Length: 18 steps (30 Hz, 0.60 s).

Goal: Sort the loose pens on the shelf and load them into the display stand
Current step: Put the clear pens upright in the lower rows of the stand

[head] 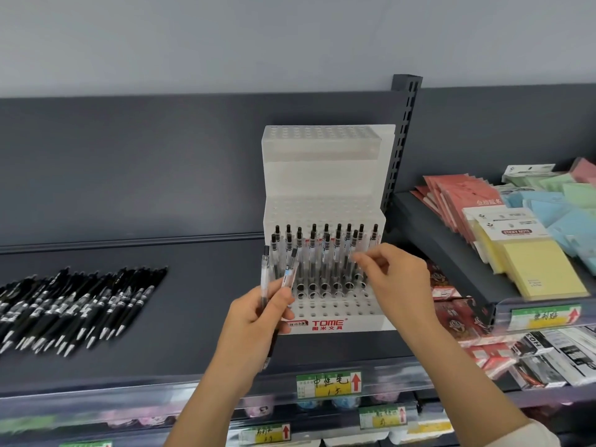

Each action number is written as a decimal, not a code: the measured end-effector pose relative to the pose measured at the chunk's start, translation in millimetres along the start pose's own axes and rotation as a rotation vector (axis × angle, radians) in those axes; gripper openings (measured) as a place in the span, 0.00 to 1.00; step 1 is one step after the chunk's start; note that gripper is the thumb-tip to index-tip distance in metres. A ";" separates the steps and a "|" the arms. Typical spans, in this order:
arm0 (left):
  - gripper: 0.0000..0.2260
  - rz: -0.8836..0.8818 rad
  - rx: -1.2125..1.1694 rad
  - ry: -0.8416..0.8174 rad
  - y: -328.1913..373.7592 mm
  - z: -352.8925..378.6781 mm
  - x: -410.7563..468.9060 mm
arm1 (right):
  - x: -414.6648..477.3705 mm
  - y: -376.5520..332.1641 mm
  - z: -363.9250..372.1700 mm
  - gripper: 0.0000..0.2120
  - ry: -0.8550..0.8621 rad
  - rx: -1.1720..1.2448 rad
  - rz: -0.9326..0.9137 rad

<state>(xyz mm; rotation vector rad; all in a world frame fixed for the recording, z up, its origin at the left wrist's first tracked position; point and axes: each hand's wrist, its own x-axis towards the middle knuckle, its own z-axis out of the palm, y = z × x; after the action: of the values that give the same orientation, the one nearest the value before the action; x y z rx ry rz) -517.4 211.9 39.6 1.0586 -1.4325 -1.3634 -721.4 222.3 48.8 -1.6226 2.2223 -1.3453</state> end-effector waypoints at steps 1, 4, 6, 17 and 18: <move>0.07 -0.001 -0.016 -0.003 1.3 1.3 -0.2 | -3.6 -2.1 -2.7 0.07 0.016 0.051 0.018; 0.07 0.006 -0.027 -0.032 3.3 5.9 -1.3 | -16.8 -15.5 -8.2 0.04 -0.062 0.317 0.074; 0.07 0.020 -0.021 -0.070 3.7 10.1 -2.3 | -27.5 -24.6 -5.8 0.05 -0.170 0.438 0.084; 0.11 0.052 0.056 -0.108 -1.9 13.8 0.1 | -37.4 -23.8 -8.7 0.04 -0.152 0.682 0.180; 0.12 0.043 0.044 -0.082 -2.9 12.3 1.5 | -32.4 -21.4 -15.2 0.04 -0.086 0.682 0.182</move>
<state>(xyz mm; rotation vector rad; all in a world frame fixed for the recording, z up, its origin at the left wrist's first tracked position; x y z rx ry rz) -529.6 213.6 36.5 1.0045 -1.5424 -1.3642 -699.5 256.2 59.4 -1.1705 1.5491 -1.6800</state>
